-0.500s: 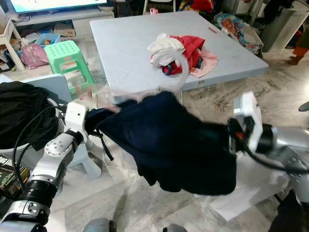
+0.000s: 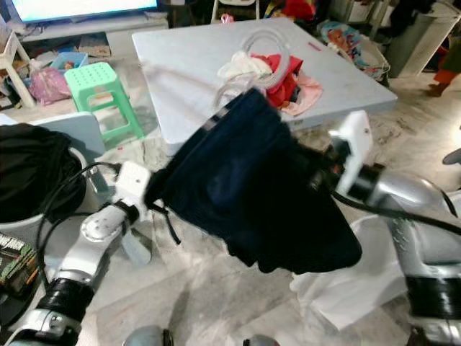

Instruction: Hang hanger

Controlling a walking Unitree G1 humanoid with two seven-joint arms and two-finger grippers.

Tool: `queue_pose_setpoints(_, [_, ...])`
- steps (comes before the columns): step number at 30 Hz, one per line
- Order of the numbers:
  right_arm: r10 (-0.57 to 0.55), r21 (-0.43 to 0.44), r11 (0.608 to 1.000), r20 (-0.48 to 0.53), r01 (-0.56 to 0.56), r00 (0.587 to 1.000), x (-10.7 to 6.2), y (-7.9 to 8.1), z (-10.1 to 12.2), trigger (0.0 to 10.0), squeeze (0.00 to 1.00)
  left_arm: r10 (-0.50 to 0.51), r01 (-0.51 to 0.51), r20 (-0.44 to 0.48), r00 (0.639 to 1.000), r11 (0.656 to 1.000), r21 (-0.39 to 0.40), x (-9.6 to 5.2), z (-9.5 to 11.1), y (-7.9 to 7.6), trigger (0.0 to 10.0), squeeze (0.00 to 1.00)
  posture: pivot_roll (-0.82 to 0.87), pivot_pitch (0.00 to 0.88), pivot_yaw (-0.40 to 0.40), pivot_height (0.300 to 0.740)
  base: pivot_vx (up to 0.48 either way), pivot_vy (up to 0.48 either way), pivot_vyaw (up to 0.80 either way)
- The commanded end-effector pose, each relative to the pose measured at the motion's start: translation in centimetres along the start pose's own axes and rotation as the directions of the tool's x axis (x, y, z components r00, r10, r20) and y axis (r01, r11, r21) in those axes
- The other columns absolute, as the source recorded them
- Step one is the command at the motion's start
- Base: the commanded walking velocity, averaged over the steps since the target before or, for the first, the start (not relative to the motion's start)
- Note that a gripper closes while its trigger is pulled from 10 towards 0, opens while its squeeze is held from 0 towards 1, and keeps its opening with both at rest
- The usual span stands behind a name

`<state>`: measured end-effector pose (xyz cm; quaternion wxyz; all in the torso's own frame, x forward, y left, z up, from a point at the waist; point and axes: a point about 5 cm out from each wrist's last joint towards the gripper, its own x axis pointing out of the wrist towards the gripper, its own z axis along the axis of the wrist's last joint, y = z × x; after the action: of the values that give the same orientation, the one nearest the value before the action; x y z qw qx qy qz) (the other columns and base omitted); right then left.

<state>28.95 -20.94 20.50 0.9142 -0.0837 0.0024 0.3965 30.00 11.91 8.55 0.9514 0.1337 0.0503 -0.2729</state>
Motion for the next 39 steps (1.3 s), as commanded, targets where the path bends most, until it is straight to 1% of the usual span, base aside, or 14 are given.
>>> queue_pose_setpoints(1, [-0.026,-0.046,0.999,0.025,0.027,0.999,0.7,0.0,0.5,10.0,0.00,-0.082,0.082,-0.005,0.997,0.993,0.084,-0.2,0.0,-0.9,10.0,1.00,-0.04,0.000,-0.008,0.740,0.000,0.000,0.00])
queue_pose_setpoints(4, [-0.008,-0.125,0.992,-0.046,0.002,0.999,1.5,0.9,-0.9,10.0,0.00,-0.120,0.121,-0.013,0.993,0.984,0.133,-0.6,-0.2,-1.4,10.0,1.00,-0.04,0.000,-0.008,0.740,0.000,0.000,0.00])
queue_pose_setpoints(6, [-0.005,-0.132,0.991,-0.054,-0.002,0.999,1.6,1.0,-1.1,10.0,0.00,-0.122,0.123,-0.014,0.992,0.982,0.141,-0.7,-0.3,-1.5,10.0,1.00,-0.04,0.000,-0.008,0.740,0.000,0.000,0.00])
queue_pose_setpoints(7, [0.007,-0.166,0.986,-0.076,-0.020,0.997,1.9,1.3,-1.8,10.0,0.00,-0.139,0.141,-0.022,0.990,0.973,0.184,-1.0,-0.4,-1.5,10.0,1.00,-0.04,0.000,-0.010,0.740,0.000,0.000,0.00])
queue_pose_setpoints(9, [0.007,-0.198,0.980,-0.090,-0.024,0.996,2.1,1.4,-2.2,10.0,0.00,-0.153,0.155,-0.027,0.988,0.965,0.213,-1.2,-0.4,-1.5,10.0,1.00,-0.03,0.000,-0.012,0.740,0.000,0.000,0.00])
queue_pose_setpoints(12, [-0.003,-0.224,0.974,-0.107,-0.022,0.994,2.2,1.1,-2.7,10.0,0.00,-0.163,0.168,-0.041,0.986,0.966,0.197,-1.5,-0.5,-1.4,10.0,1.00,-0.03,0.000,-0.012,0.740,0.000,0.000,0.00])
queue_pose_setpoints(15, [-0.005,-0.304,0.951,-0.191,-0.054,0.982,2.1,0.7,-4.0,10.0,0.00,-0.273,0.261,0.001,0.962,0.923,0.282,-2.4,0.0,-2.0,10.0,1.00,-0.03,0.000,-0.013,0.740,0.000,0.000,0.00])
queue_pose_setpoints(17, [-0.014,-0.345,0.936,-0.234,-0.069,0.972,1.9,0.3,-4.8,10.0,0.00,-0.316,0.300,0.007,0.949,0.907,0.296,-3.0,-0.1,-2.1,10.0,1.00,-0.03,0.000,-0.013,0.740,0.000,0.000,0.00])
queue_pose_setpoints(19, [-0.015,-0.349,0.934,-0.252,-0.076,0.968,1.8,0.1,-5.3,10.0,0.00,-0.304,0.288,0.014,0.953,0.915,0.283,-3.3,-0.1,-1.7,10.0,1.00,-0.03,0.000,-0.014,0.740,0.000,0.000,0.00])
queue_pose_setpoints(22, [0.014,-0.360,0.925,-0.277,-0.118,0.961,1.8,0.2,-5.9,10.0,0.00,-0.335,0.316,0.016,0.942,0.902,0.293,-4.0,0.1,-1.6,10.0,1.00,-0.02,0.000,-0.018,0.740,0.000,0.000,0.00])
queue_pose_setpoints(26, [0.146,-0.312,0.914,-0.342,-0.259,0.928,1.7,1.0,-7.0,10.0,0.00,-0.449,0.428,0.035,0.893,0.870,0.245,-5.1,0.6,-2.2,10.0,1.00,-0.02,0.001,-0.018,0.740,0.000,0.000,0.00])
queue_pose_setpoints(29, [0.240,-0.285,0.890,-0.375,-0.357,0.895,1.2,1.3,-7.2,10.0,0.00,-0.417,0.392,0.069,0.906,0.890,0.235,-5.3,1.1,-1.0,10.0,1.00,-0.01,0.002,-0.019,0.740,0.000,0.000,0.00])
queue_pose_setpoints(32, [0.314,-0.249,0.868,-0.394,-0.429,0.864,0.5,1.2,-6.9,10.0,0.00,-0.420,0.393,0.047,0.906,0.879,0.271,-5.6,0.8,-0.1,10.0,1.00,-0.01,0.006,-0.023,0.740,0.000,0.000,0.00])
queue_pose_setpoints(39, [0.357,-0.231,0.849,-0.412,-0.475,0.838,0.1,0.5,-6.4,10.0,0.00,-0.428,0.406,0.034,0.903,0.877,0.255,-6.0,0.8,0.8,10.0,1.00,-0.02,0.008,-0.026,0.740,0.000,0.000,0.00])
